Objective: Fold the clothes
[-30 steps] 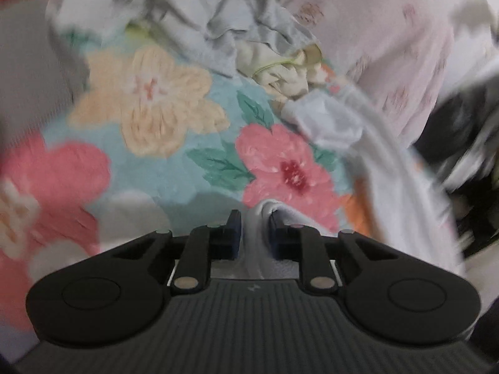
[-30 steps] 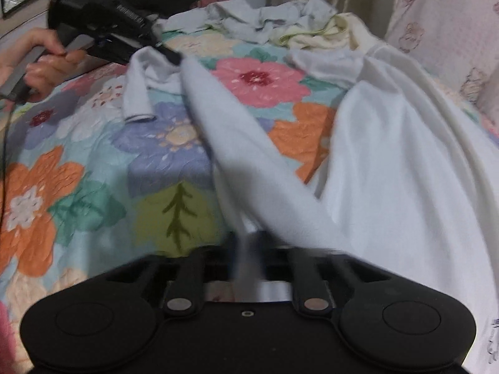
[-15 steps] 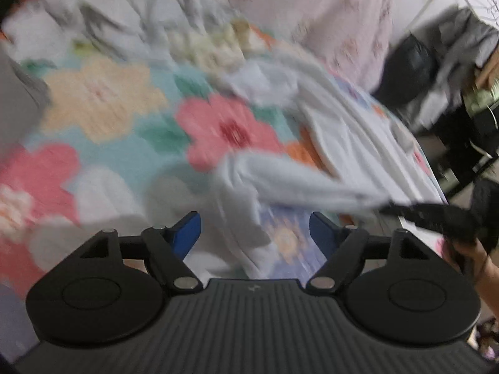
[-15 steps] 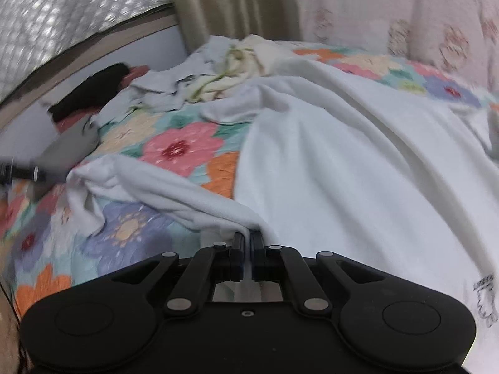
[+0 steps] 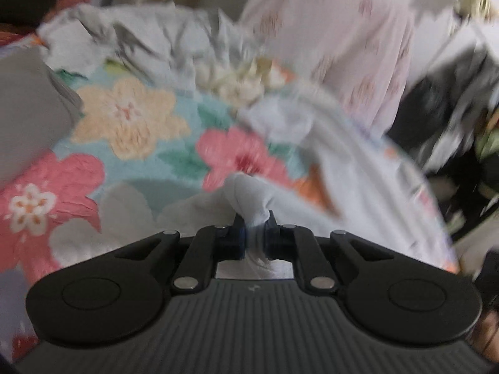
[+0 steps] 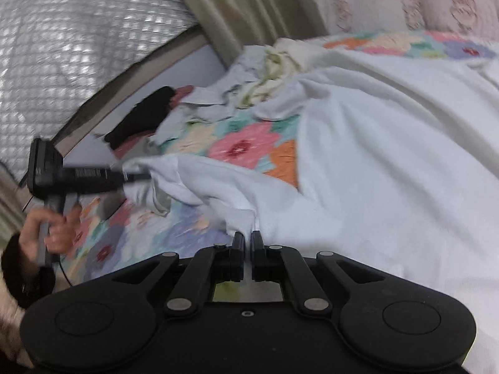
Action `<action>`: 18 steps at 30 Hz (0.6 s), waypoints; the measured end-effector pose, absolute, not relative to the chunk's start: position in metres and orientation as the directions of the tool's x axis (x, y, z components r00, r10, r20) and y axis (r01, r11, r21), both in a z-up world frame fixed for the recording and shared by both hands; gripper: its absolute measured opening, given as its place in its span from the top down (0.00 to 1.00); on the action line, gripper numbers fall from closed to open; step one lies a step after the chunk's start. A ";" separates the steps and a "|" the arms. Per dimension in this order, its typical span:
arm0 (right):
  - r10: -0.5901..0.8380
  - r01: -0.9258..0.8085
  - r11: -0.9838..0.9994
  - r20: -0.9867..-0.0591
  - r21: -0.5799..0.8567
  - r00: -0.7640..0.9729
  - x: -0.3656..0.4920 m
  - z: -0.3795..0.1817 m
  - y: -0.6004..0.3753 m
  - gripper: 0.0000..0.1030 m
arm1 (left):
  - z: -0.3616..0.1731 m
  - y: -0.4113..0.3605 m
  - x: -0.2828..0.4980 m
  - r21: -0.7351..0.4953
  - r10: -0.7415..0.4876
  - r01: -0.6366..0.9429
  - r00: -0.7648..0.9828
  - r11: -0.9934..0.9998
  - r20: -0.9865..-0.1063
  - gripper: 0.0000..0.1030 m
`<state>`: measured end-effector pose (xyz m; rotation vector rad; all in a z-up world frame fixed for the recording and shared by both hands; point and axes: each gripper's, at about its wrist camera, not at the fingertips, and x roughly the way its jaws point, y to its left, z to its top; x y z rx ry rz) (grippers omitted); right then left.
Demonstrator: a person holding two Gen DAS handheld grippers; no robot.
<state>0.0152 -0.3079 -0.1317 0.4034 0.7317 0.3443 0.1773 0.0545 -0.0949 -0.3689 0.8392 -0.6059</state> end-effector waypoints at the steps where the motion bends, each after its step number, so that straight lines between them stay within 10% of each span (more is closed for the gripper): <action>1: 0.446 -0.180 0.868 -0.569 0.462 0.691 0.008 -0.127 -0.305 0.95 | -0.085 0.063 0.168 -0.554 -0.643 0.343 0.529 0.759 -0.554 0.90; 8: 0.494 -0.450 0.856 -0.659 0.254 0.567 -0.058 -0.120 -0.254 0.94 | -0.033 0.101 0.100 -0.507 -0.557 0.268 0.581 0.820 -0.594 0.90; 18: 0.434 -0.379 0.891 -0.710 0.249 0.554 -0.088 -0.155 -0.243 0.93 | -0.038 0.101 0.067 -0.344 -0.359 0.151 0.621 0.927 -0.697 0.90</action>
